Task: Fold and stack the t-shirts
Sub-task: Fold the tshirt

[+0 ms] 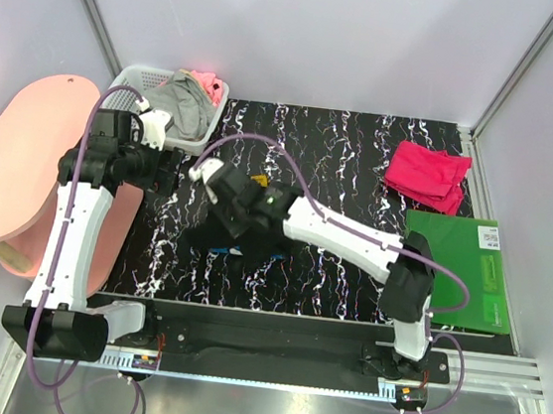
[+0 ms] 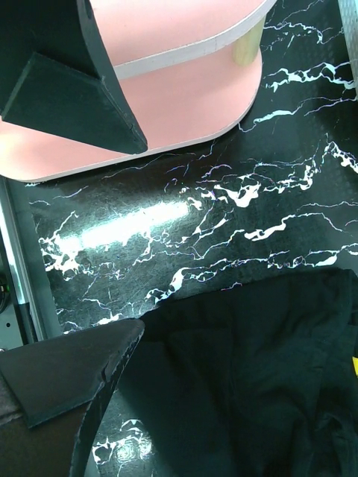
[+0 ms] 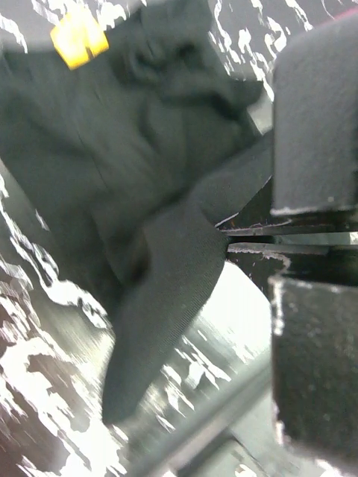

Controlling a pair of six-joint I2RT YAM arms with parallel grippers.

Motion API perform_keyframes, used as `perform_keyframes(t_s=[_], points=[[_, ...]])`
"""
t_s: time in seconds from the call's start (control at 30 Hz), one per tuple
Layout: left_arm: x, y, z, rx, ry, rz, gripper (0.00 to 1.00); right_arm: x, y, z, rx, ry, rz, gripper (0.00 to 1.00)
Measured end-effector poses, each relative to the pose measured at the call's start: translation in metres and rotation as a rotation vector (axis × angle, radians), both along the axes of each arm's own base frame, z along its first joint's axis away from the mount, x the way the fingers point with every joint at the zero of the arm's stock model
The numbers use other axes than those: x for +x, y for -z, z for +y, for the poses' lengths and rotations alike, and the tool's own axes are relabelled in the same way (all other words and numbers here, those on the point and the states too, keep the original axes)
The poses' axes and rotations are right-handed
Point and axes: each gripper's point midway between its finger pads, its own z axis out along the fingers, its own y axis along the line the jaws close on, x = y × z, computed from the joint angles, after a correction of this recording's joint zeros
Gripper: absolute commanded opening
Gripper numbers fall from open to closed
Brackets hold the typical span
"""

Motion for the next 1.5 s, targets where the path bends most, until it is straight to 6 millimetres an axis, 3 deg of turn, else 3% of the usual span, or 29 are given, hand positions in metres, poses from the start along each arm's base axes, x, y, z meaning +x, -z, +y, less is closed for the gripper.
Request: perform_keyframes(t_s=[0.17,0.53,0.7,0.87,1.03,1.17,1.3,1.5], points=[[-0.001,-0.002,0.000,0.000,0.000,-0.007,0.99,-0.068,0.001,0.007,-0.021,-0.089,0.008,0.00],[-0.005,-0.008,0.001,0.009,0.003,-0.026,0.99,-0.187,0.008,0.027,-0.035,-0.223,0.037,0.00],[-0.005,-0.008,0.000,0.009,0.008,-0.023,0.99,-0.230,0.013,0.028,-0.042,-0.276,0.064,0.00],[0.001,0.001,-0.016,-0.045,0.076,0.025,0.99,-0.236,0.013,0.028,-0.040,-0.275,0.068,0.00],[0.010,0.050,-0.072,-0.039,0.327,0.198,0.99,-0.231,0.017,0.025,-0.048,-0.244,0.061,0.00],[-0.018,0.096,-0.109,-0.008,0.555,0.387,0.99,-0.230,0.027,0.018,-0.071,-0.225,0.066,0.00],[-0.052,0.120,-0.116,0.036,0.681,0.523,0.99,-0.228,0.029,0.012,-0.078,-0.206,0.064,0.00],[-0.079,0.144,-0.124,0.087,0.810,0.661,0.99,-0.228,0.026,0.011,-0.069,-0.199,0.064,0.00]])
